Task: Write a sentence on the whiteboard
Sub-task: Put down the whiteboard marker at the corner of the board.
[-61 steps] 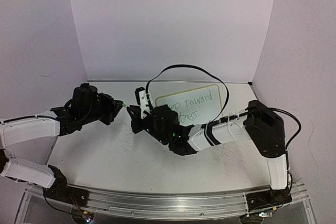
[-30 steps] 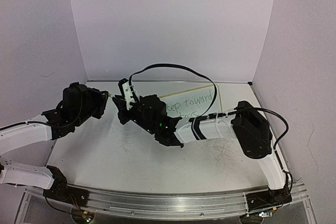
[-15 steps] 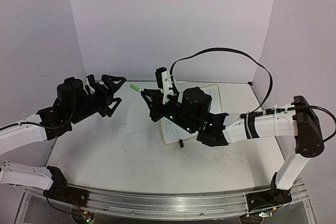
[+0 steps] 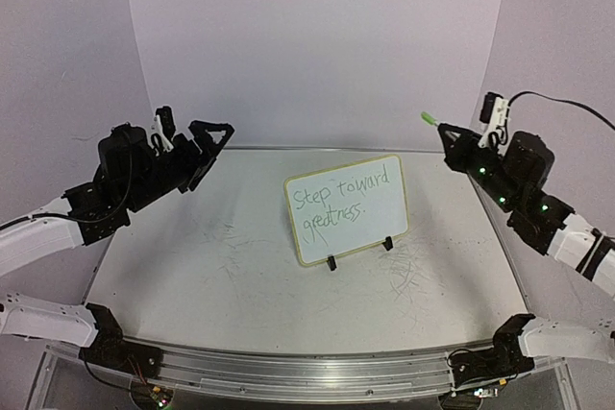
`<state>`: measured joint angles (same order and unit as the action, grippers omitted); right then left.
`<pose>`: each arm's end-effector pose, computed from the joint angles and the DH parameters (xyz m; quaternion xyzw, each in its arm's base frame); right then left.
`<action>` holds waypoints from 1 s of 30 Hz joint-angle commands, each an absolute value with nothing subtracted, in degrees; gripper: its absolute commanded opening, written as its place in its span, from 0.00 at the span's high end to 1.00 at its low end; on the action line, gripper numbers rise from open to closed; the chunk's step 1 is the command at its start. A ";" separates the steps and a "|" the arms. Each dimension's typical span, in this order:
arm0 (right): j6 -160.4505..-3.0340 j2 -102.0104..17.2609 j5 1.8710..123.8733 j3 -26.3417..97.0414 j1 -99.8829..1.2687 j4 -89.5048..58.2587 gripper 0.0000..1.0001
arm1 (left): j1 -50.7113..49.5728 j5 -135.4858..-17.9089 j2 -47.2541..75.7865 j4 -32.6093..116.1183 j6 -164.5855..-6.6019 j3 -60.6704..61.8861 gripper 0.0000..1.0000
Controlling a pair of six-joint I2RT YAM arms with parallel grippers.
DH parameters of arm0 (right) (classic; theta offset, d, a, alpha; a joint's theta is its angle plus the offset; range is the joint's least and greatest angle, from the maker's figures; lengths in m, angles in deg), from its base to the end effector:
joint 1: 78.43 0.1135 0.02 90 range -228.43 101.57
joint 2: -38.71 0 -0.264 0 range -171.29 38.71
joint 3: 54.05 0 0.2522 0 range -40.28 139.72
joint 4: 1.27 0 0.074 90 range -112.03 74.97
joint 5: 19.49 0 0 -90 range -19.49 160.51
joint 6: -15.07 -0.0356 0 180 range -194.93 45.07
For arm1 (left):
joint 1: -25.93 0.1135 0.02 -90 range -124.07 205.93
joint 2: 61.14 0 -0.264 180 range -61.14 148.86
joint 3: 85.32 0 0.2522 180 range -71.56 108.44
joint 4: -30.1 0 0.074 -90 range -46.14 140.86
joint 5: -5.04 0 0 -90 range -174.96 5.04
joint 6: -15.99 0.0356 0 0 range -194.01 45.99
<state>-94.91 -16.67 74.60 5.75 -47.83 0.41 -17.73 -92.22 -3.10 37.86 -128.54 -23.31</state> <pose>0.1996 0.1151 0.3618 -0.0354 0.6676 0.2960 0.6822 0.1774 -0.1631 0.3477 -0.1121 0.7213 -0.4852 0.4815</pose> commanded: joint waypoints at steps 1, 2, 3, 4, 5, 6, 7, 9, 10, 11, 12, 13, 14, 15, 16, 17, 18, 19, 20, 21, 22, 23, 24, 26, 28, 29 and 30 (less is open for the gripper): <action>-106.33 -15.93 59.67 -0.58 -62.42 -7.33 1.00 | -17.36 -89.13 0.32 37.55 -122.58 -19.09 0.01; -108.48 -16.48 56.23 -2.13 -65.15 -6.05 1.00 | -17.33 -88.22 1.08 37.57 -122.24 -18.65 0.01; -110.43 -17.27 53.40 -3.48 -68.35 -4.65 1.00 | -17.35 -87.49 1.63 37.54 -121.94 -18.36 0.01; -112.32 -18.28 50.39 -5.27 -70.53 -1.86 1.00 | -17.36 -86.97 2.01 37.58 -121.88 -18.32 0.01; -114.51 -19.66 47.14 -6.80 -72.93 0.61 1.00 | -17.31 -86.51 2.22 37.59 -121.97 -18.33 0.01; -116.52 -21.41 44.48 -7.88 -74.77 2.56 1.00 | -17.29 -86.49 2.29 37.57 -122.21 -18.44 0.01; -117.87 -22.74 43.22 -8.92 -76.03 4.32 1.00 | -17.31 -86.61 2.19 37.55 -122.53 -18.83 0.01; -120.96 -25.00 41.10 -11.83 -77.85 9.42 1.00 | -17.31 -87.03 1.65 37.53 -123.47 -19.87 0.00; -122.94 -26.07 40.26 -13.70 -78.62 13.19 1.00 | -17.32 -87.13 1.23 37.57 -123.76 -20.46 0.01; -124.12 -27.37 39.65 -15.05 -79.47 16.21 1.00 | -17.31 -87.22 0.94 37.58 -124.03 -20.99 0.01; -124.53 -29.26 39.25 -15.74 -79.80 18.39 1.00 | -17.30 -87.34 0.67 37.55 -124.20 -21.53 0.01; -124.60 -30.96 39.14 -15.97 -79.84 19.50 1.00 | -17.26 -87.44 0.45 37.55 -124.34 -21.88 0.01; -124.68 -33.40 39.09 -16.26 -79.88 20.83 1.00 | -17.28 -87.62 0.30 37.54 -124.43 -22.12 0.01; -124.86 -35.59 38.81 -16.63 -79.92 22.34 1.00 | -17.32 -87.68 0.28 37.49 -124.46 -22.22 0.01; -125.14 -37.58 38.51 -17.06 -79.93 24.20 1.00 | -17.33 -87.59 0.34 37.46 -124.38 -22.09 0.01; -125.59 -39.79 38.18 -17.56 -79.93 26.62 1.00 | -17.27 -87.42 0.42 37.53 -124.26 -21.90 0.01; -126.13 -41.73 37.97 -18.16 -79.93 28.93 1.00 | -17.30 -87.20 0.46 37.49 -124.10 -21.70 0.01; -126.37 -43.51 37.91 -18.49 -79.96 30.77 1.00 | -17.31 -87.02 0.52 37.47 -123.94 -21.56 0.01; -126.55 -45.29 37.82 -18.62 -79.95 32.17 1.00 | -17.31 -86.92 0.56 37.53 -123.86 -21.53 0.01; -126.77 -46.74 37.56 -18.82 -79.93 33.83 1.00 | -17.31 -86.92 0.52 37.58 -123.80 -21.57 0.01; -127.10 -48.26 37.27 -19.09 -79.93 35.58 1.00 | -17.31 -86.91 0.48 37.59 -123.71 -21.64 0.01; -127.58 -49.38 37.01 -19.50 -79.94 37.21 0.99 | -17.32 -86.90 0.42 37.56 -123.63 -21.70 0.01; -128.00 -50.40 36.79 -19.94 -79.94 38.92 0.99 | -17.32 -86.85 0.31 37.56 -123.55 -21.81 0.01; -128.23 -52.02 36.86 -20.39 -79.95 40.49 0.98 | -17.32 -86.65 -0.03 37.58 -123.41 -22.27 0.01; -128.00 -53.59 37.06 -20.50 -79.93 40.81 0.97 | -17.31 -86.73 -0.47 37.59 -123.30 -22.83 0.01; -127.82 -54.32 37.15 -20.54 -79.93 40.86 0.96 | -17.32 -86.83 -0.69 37.59 -123.24 -23.04 0.01; -127.66 -54.91 37.41 -20.63 -79.93 40.87 0.95 | -17.32 -86.88 -0.87 37.59 -123.10 -23.11 0.01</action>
<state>-127.43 -52.68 37.86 -20.28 -79.76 33.99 -17.51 -87.44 1.34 38.37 -124.61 -22.36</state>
